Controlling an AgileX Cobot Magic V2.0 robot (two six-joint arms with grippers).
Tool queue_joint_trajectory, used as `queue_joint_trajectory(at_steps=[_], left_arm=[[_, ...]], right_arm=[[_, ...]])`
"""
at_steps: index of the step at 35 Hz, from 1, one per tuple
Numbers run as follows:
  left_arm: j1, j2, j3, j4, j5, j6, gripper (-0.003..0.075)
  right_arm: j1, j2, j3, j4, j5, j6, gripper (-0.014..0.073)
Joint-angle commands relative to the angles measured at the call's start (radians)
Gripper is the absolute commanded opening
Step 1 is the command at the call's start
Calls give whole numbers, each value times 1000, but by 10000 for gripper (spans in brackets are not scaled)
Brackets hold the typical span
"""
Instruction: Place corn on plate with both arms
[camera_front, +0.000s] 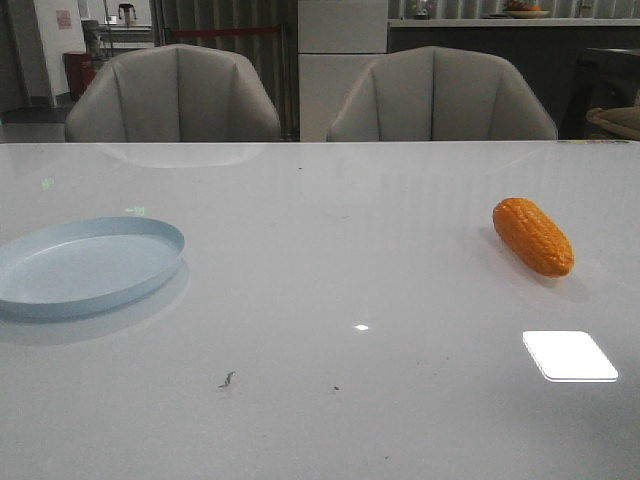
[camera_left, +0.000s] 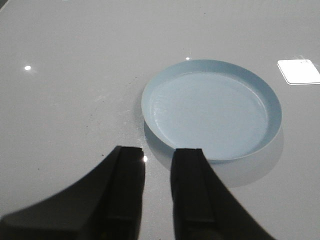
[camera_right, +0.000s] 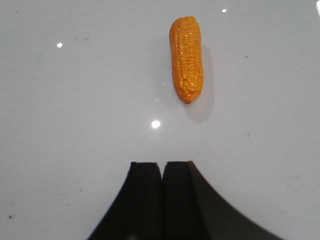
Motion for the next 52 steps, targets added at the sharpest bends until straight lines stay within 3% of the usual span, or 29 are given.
queue_joint_trajectory(at_steps=[1, 4, 10, 13, 19, 27, 41, 48, 52], left_arm=[[-3, 10, -37, 0, -93, -11, 290], [-3, 10, -37, -40, -86, -11, 290], [-3, 10, -37, -87, -80, -11, 289], [-3, 10, -37, -87, -62, -11, 288], [-3, 10, -37, -98, 32, -11, 283], [-3, 10, -39, -309, 90, -11, 283], [-3, 10, -88, -30, 11, -11, 283], [-3, 26, -155, -17, 23, -11, 283], [-3, 87, -238, -86, 87, -11, 283]], right_arm=[[-4, -3, -40, -79, -57, -29, 53], [-4, -3, -40, -92, -57, -29, 98], [-4, -3, -40, -92, -54, -29, 335], [-4, -3, -40, -92, -54, -29, 395], [-4, -3, -40, -92, -47, -29, 395], [-4, -3, -40, -92, -50, -29, 395], [-3, -3, -40, -92, -55, -29, 395], [-3, -3, -40, -92, -54, -29, 395], [-3, -3, -40, -92, -53, -29, 395]])
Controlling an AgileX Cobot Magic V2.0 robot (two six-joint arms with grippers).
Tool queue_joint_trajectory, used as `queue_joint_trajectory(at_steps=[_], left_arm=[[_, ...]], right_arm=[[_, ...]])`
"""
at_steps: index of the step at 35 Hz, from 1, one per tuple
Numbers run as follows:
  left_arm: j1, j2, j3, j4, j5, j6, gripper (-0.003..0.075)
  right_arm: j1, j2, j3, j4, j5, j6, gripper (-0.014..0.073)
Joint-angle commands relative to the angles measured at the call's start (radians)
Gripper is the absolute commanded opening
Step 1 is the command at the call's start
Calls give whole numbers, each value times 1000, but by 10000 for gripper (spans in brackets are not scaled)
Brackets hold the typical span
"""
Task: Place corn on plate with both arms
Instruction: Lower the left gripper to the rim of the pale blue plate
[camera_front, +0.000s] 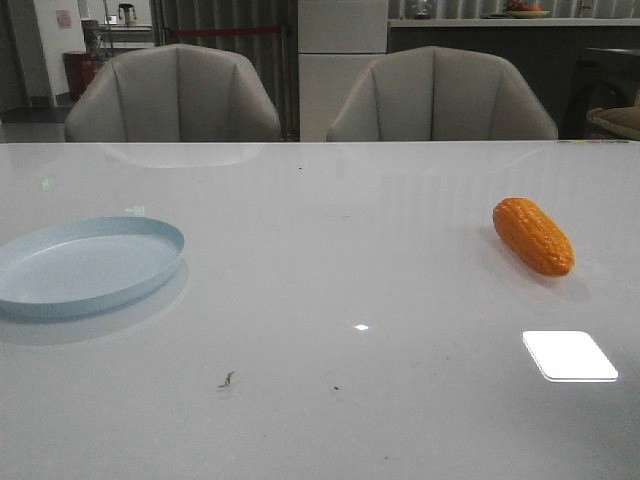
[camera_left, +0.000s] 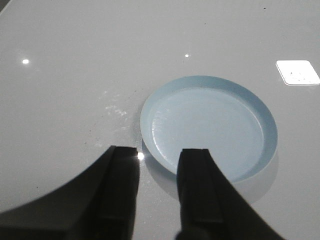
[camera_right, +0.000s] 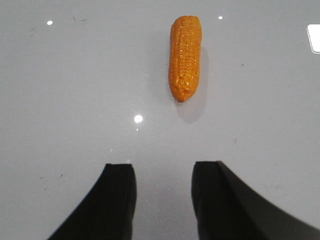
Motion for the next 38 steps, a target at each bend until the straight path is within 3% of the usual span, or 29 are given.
queue_joint_trajectory(at_steps=[1, 13, 19, 27, 34, 38], left_arm=[[-2, 57, -114, -74, -9, -11, 283], [9, 458, -484, -176, 353, -37, 283], [40, 606, -553, -177, 344, -112, 283], [118, 734, -562, -204, 267, -114, 283], [118, 809, -596, -204, 249, -111, 286], [118, 839, -629, -204, 240, -96, 337]], right_arm=[[-3, -3, -39, -8, -65, -8, 395], [-3, -3, -39, -8, -60, -8, 395], [-3, -3, -39, -8, -54, -8, 395], [-3, -3, -39, -8, -56, -8, 395], [-3, -3, -39, -8, -55, -8, 395], [-3, -3, -39, -8, -51, -8, 395]])
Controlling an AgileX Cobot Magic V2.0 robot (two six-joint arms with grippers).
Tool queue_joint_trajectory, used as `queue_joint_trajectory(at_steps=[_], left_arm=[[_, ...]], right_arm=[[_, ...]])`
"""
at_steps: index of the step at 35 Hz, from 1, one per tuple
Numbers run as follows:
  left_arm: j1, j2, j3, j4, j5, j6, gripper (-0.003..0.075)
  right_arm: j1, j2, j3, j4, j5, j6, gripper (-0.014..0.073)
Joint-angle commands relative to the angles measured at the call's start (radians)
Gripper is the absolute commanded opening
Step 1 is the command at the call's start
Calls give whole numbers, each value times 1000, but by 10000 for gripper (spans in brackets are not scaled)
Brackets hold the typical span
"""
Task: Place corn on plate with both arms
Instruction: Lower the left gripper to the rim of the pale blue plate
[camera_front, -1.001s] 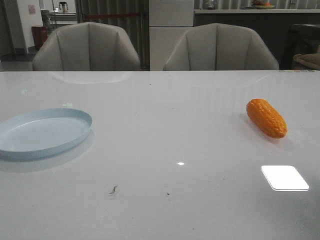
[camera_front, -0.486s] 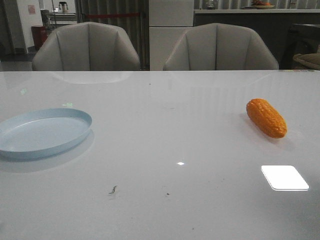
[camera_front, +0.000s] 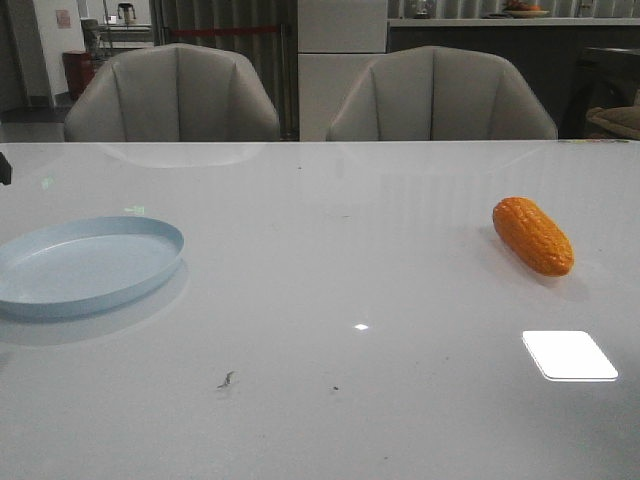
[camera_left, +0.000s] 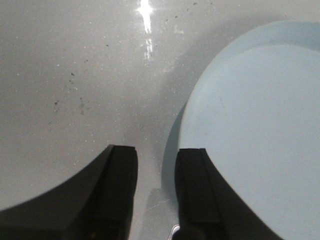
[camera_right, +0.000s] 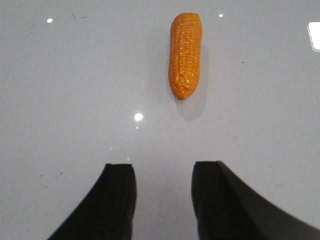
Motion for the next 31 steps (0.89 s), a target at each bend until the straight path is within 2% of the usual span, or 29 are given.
queue_joint_trajectory(at_steps=[1, 4, 22, 26, 29, 31], left_arm=[[0, -20, -56, -12, -58, 3, 356], [0, 4, -85, -12, -56, 5, 391], [-52, 137, -171, -13, -16, 5, 379], [-64, 139, -171, -13, -13, 5, 268], [-64, 139, -171, -13, -5, 5, 102], [-64, 139, -171, -13, 0, 5, 96]], right_arm=[[-3, -3, -39, -6, -56, -8, 395], [-3, -3, -39, -6, -51, -8, 395], [-3, -3, -39, -6, -51, -8, 395], [-3, -3, -39, -6, -50, -8, 395], [-3, -3, -39, -6, -49, -8, 395], [-3, -3, -39, -6, -49, -8, 395]])
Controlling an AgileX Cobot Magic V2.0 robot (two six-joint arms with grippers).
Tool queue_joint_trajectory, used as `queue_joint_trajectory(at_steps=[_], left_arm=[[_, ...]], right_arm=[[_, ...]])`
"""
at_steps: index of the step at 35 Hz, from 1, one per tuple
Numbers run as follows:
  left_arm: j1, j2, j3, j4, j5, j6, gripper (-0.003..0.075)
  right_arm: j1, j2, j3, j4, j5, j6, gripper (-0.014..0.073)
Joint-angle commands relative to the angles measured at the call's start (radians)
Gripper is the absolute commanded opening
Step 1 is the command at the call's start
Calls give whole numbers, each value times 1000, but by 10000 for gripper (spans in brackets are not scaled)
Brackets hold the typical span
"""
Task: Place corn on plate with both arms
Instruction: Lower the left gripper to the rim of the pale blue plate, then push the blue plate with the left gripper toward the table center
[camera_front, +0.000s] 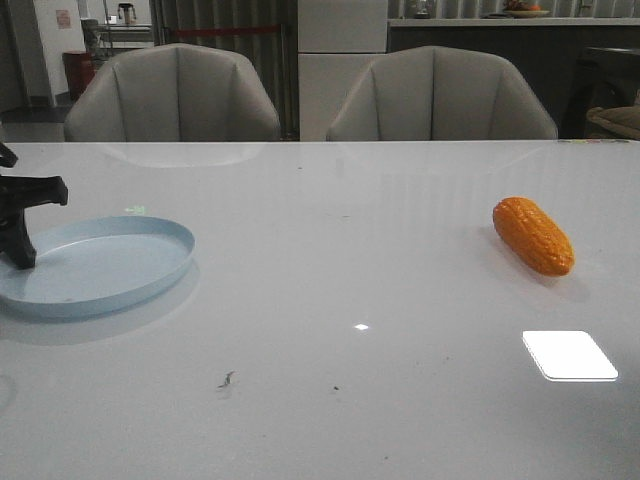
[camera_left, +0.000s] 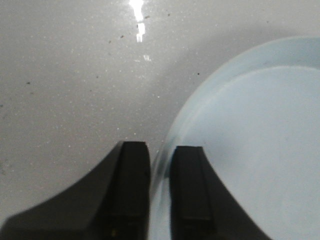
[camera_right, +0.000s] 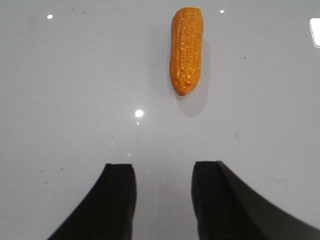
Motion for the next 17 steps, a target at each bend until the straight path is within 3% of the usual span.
queue_joint_trajectory(at_steps=[1, 17], left_arm=[[-6, -40, -21, -13, -4, -5, 105], [-6, -165, -21, -13, 10, -5, 94]], right_arm=[[-3, -3, -39, -6, -62, -8, 395], [-3, -3, -39, -6, -60, -8, 395]])
